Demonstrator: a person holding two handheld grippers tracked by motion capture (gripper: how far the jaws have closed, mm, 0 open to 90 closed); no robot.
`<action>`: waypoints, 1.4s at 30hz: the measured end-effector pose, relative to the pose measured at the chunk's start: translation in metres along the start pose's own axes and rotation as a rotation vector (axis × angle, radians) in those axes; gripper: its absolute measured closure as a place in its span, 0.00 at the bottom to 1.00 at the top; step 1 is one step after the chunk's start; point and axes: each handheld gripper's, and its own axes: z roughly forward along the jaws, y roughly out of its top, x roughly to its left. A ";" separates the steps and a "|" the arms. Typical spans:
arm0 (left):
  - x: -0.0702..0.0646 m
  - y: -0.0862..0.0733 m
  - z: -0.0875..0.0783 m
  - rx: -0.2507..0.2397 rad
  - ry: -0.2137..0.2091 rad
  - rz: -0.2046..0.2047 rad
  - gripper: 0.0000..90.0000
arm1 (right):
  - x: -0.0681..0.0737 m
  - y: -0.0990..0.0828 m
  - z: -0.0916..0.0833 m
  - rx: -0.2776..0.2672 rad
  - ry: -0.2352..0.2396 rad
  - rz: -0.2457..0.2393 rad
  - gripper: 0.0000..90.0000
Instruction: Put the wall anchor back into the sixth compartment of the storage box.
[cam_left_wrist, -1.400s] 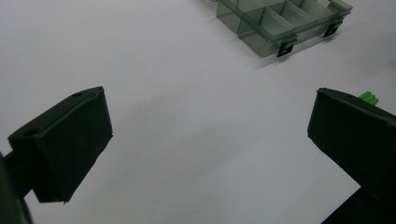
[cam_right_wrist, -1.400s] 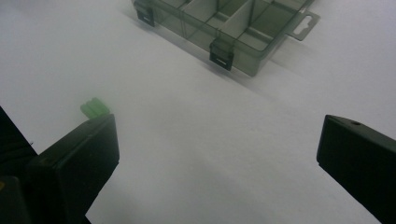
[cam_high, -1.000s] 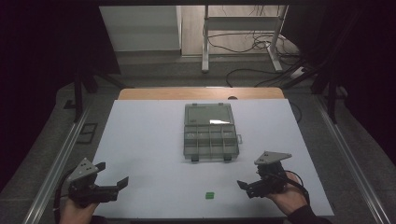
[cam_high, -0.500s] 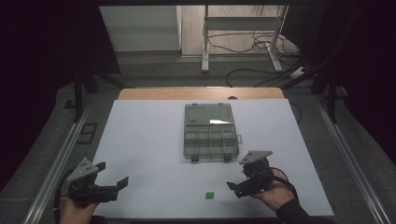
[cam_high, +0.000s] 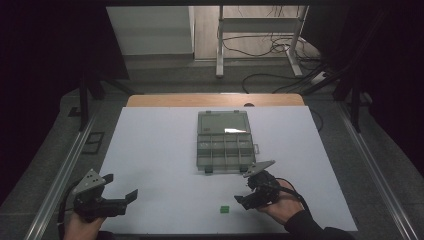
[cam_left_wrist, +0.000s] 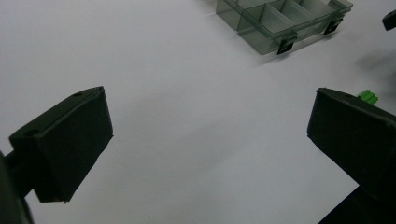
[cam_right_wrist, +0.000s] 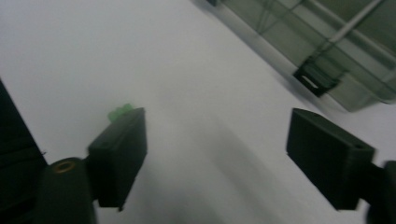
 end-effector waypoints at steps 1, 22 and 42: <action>0.000 0.000 0.000 0.000 0.000 0.001 0.01 | 0.001 0.001 0.002 0.009 0.012 -0.008 0.33; -0.001 0.000 0.001 0.003 -0.003 0.015 0.01 | 0.027 0.016 0.039 0.100 0.139 -0.155 0.77; -0.001 0.000 0.001 0.004 -0.004 0.019 0.01 | 0.033 0.017 0.052 0.157 0.142 -0.241 0.89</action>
